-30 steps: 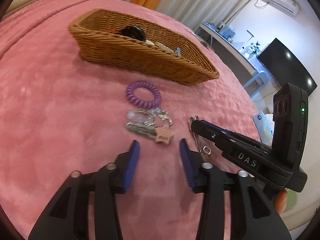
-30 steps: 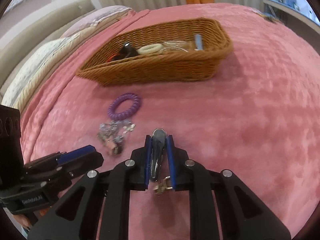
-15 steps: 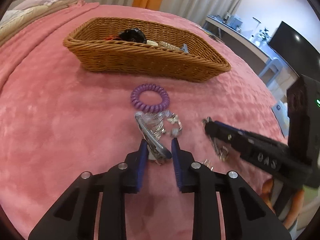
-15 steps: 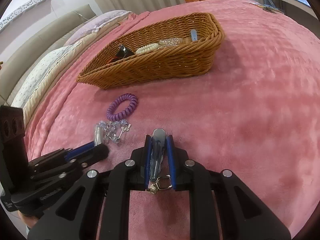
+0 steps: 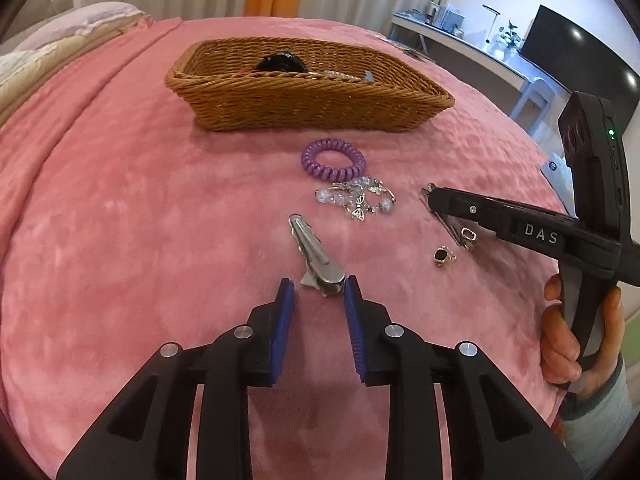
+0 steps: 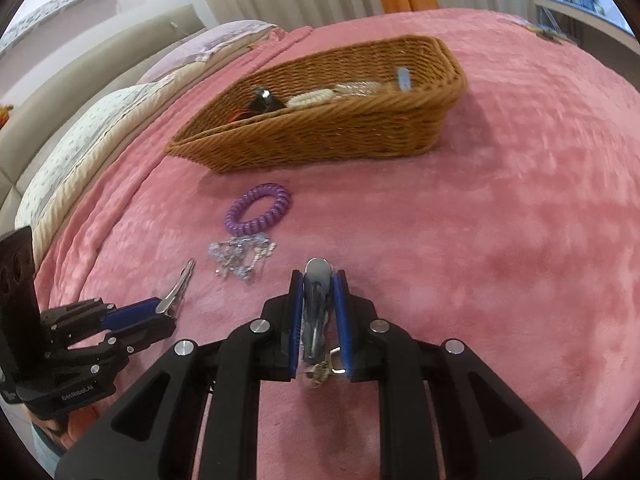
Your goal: Organize jewelry
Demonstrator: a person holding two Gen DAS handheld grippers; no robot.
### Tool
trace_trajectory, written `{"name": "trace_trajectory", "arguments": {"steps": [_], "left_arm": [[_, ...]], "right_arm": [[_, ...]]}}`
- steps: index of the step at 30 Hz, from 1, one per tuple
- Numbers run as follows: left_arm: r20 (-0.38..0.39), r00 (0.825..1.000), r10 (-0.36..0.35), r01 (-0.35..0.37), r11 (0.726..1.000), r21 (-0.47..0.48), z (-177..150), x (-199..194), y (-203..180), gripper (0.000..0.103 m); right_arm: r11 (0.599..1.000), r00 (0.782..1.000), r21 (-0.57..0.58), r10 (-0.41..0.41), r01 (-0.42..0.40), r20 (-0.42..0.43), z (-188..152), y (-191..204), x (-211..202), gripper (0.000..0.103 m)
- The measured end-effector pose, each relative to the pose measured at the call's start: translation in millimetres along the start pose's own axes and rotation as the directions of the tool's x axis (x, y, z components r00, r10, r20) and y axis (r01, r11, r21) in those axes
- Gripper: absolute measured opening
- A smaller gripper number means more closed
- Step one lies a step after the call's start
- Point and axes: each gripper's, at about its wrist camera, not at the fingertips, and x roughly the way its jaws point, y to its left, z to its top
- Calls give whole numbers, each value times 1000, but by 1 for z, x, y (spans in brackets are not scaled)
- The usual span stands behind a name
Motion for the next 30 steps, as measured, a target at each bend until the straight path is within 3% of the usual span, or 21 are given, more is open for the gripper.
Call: {"name": "trace_trajectory", "arguments": {"steps": [6,8,9,10,15,20,22,30], "left_arm": [[10,1000,-11,12,1000,-22,6,6,-6,48],[16,999,31,-31,999,-8,9,11,-13,49],[19,999,49,-49,999,-5,10,13,-15,49],[22,998,61,-61,998,-2,11,15,-17,48],[45,995,87,-88,996,7,8,15,-17,40],[62,995,79,-77,997,-28,6,14,-9,23],[68,995,74,-72,997,-29,5,13,-8,22],[165,986,26,-30,999,20,-1,-9,-16,21]], "right_arm": [[1000,1000,-14,-18,18,-7,-2,3,2,16],[1000,1000,-5,-9,9,-18,-3,3,3,33],[1000,1000,2,-2,2,-26,-3,1,4,48],[1000,1000,7,14,-14,-26,-4,1,4,49],[999,999,-27,-35,35,-13,-5,8,4,47],[994,995,-56,-97,95,-24,-5,13,9,28],[989,992,-87,-125,122,-21,-5,19,11,21],[978,988,-170,-106,124,112,-10,39,-16,20]]}}
